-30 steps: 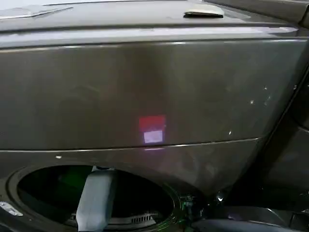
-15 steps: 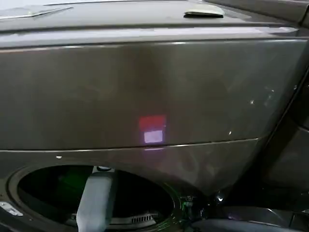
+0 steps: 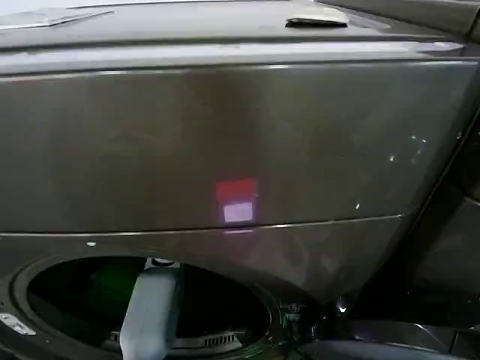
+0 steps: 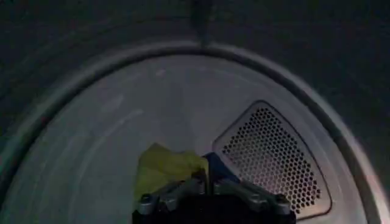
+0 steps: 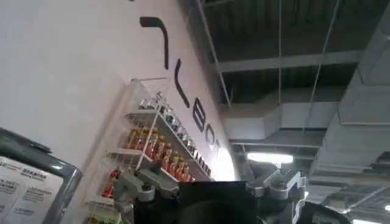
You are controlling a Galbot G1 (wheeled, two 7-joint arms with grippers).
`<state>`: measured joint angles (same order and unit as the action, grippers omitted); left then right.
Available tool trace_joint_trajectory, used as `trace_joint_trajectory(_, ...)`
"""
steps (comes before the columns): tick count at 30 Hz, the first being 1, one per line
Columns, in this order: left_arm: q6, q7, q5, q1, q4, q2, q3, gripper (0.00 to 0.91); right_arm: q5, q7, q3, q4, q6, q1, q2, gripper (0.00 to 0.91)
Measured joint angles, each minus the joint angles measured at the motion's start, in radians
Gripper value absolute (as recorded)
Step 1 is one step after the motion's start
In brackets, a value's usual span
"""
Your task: Grasp the clothes from the dryer.
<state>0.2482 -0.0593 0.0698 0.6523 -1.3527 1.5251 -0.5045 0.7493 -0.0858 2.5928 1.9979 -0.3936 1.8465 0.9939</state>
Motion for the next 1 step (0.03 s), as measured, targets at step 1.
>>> trace_joint_trajectory(1,0.000,0.000,-0.001,0.000,0.001,0.001,0.000,0.000,0.000,0.000,0.001,0.000,0.000,0.000,0.000,0.907)
